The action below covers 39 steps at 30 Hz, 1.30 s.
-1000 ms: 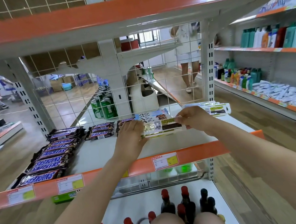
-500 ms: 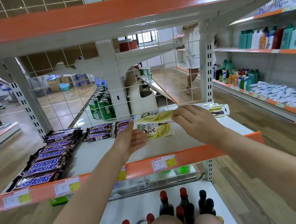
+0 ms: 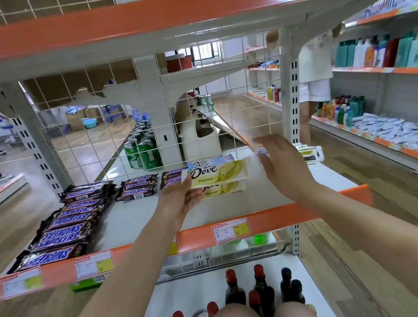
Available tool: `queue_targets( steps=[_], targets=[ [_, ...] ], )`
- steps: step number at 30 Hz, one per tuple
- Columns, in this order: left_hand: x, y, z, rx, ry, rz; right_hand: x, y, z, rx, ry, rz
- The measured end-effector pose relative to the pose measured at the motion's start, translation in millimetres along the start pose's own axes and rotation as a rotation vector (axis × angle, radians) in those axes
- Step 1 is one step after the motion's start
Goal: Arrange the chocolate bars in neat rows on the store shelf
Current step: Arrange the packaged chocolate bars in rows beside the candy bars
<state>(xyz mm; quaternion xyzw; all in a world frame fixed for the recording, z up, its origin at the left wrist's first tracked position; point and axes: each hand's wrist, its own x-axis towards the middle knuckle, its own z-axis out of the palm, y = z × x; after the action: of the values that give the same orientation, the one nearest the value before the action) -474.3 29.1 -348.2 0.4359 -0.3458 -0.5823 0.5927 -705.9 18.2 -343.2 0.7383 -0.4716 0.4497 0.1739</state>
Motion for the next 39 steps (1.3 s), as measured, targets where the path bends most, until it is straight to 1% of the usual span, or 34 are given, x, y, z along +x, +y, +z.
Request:
queue_targets(
  steps=[2,4,6,8,10,13,18,24,30,34,39],
  targets=[
    [1.3,-1.0,-1.4,0.009,0.009,0.019,8.9,-4.7,-4.6,0.304,-0.109,0.364],
    [1.5,-1.3,-1.7,0.019,0.019,0.030,17.2,-7.2,-6.1,0.571,-0.229,0.623],
    [0.5,-1.7,-0.8,0.019,0.026,0.044,22.3,-12.7,-8.9,0.684,-0.409,0.778],
    [-0.9,-3.3,0.3,0.024,0.020,0.057,21.2,-16.3,-8.2,0.727,-0.557,0.859],
    [-2.0,-6.4,0.5,0.030,0.011,0.058,18.1,-16.7,-5.2,0.761,-0.602,0.850],
    [-1.5,-10.3,-3.9,0.044,-0.013,0.053,14.7,-18.8,-1.5,0.773,-0.564,0.818],
    [-5.1,-11.5,-9.5,0.259,-0.062,0.077,18.4,-21.3,-1.5,0.775,-0.467,0.749],
    [-6.6,-9.0,-20.3,0.279,-0.035,0.076,18.5,-18.1,0.6,0.744,-0.481,0.710],
    [-6.8,-9.2,-17.8,0.403,0.027,0.142,12.8,-19.2,9.3,0.718,-0.460,0.714],
    [-4.1,-10.1,-20.4,0.444,0.036,0.149,13.3,-18.6,11.7,0.677,-0.459,0.706],
    [3.5,-9.7,-20.7,0.539,0.054,0.109,9.0,-14.1,23.3,0.628,-0.490,0.766]
  ],
)
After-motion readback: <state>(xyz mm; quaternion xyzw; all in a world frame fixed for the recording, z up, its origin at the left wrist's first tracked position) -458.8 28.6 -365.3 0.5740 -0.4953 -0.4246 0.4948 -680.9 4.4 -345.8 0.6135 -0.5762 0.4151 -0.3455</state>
